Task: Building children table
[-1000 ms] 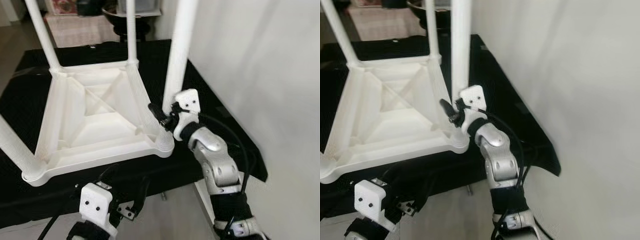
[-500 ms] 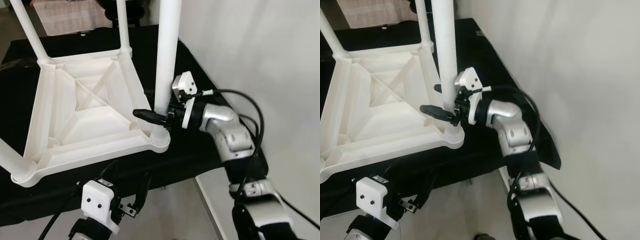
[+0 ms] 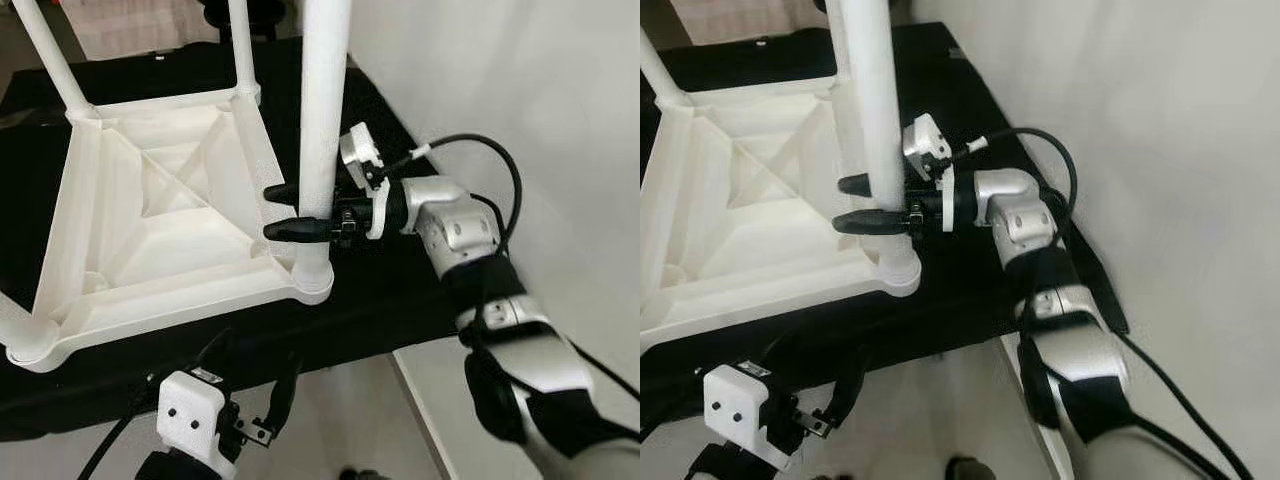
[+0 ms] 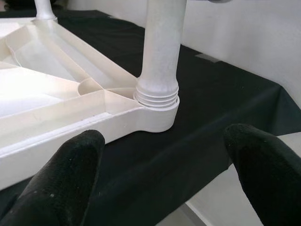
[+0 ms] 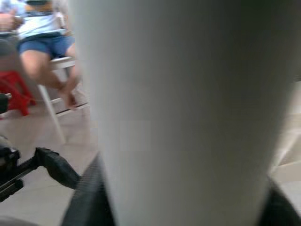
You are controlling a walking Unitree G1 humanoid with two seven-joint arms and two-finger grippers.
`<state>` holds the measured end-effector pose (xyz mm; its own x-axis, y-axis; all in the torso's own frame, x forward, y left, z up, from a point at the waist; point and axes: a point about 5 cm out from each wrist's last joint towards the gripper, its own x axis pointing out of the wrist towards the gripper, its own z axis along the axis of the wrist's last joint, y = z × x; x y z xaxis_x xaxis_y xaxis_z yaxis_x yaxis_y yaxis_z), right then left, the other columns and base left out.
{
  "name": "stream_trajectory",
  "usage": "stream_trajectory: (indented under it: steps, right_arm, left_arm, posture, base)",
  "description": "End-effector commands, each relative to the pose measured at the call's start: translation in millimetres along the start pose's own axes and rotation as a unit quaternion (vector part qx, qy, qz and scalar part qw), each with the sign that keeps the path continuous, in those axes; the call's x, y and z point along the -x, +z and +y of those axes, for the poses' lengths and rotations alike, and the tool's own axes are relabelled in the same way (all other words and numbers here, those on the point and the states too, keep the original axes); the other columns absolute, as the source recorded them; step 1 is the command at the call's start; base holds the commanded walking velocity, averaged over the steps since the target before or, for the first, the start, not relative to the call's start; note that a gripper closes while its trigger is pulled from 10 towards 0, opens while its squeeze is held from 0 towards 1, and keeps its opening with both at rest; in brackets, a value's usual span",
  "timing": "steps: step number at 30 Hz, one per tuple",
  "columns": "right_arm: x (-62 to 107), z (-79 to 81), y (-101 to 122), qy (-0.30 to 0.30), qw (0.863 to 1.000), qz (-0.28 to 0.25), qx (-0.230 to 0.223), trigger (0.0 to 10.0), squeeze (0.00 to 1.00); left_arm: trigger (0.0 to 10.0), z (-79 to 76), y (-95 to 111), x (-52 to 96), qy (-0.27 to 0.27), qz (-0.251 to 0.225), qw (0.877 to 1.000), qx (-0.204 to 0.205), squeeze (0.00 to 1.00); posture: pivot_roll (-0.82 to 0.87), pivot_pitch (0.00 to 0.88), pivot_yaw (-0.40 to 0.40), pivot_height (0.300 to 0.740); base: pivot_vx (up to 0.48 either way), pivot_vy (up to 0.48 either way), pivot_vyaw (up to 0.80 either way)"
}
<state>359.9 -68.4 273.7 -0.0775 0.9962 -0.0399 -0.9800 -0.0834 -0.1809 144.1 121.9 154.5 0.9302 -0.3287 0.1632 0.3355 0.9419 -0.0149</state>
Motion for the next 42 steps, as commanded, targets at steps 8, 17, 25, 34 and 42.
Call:
stream_trajectory:
  steps: [8, 17, 25, 34, 42]
  right_arm:
    - [7.8, -2.9, -9, -0.037, 0.999, 0.005, 0.015, 0.0, 0.00]
    - [50.5, -2.3, -57, -0.561, 0.820, 0.107, 0.030, 0.0, 0.00]
    - [4.1, 21.2, -67, -0.538, 0.840, 0.068, -0.023, 0.0, 0.00]
    - [-16.1, 24.2, -55, -0.452, 0.889, 0.050, -0.057, 10.0, 1.00]
    - [-13.0, 35.2, -18, -0.194, 0.981, -0.024, 0.010, 10.0, 0.76]
  left_arm:
    - [10.0, -3.7, -1, 3.4, -0.005, 0.014, 1.000, 0.002, 0.00]
    - [10.0, 1.1, -2, 2.2, -0.004, 0.014, 1.000, 0.001, 0.00]
    - [10.0, 4.3, -7, -6.6, -0.016, 0.011, 1.000, -0.005, 0.00]
    - [10.0, 6.0, -6, -7.8, -0.003, 0.005, 1.000, -0.009, 0.00]
    - [10.0, 3.5, -5, -8.5, -0.010, 0.005, 1.000, -0.005, 0.00]
  posture:
    - [0.00, 0.243, -0.059, 0.740]
    - [-0.02, 0.236, -0.058, 0.740]
    - [-0.01, 0.183, -0.040, 0.740]
    - [0.00, 0.181, -0.047, 0.740]
    - [0.00, 0.197, -0.049, 0.740]
  base:
    - [0.000, 0.000, 0.00]
    - [0.000, 0.000, 0.00]
    - [0.000, 0.000, 0.00]
    - [0.000, 0.000, 0.00]
    - [0.000, 0.000, 0.00]
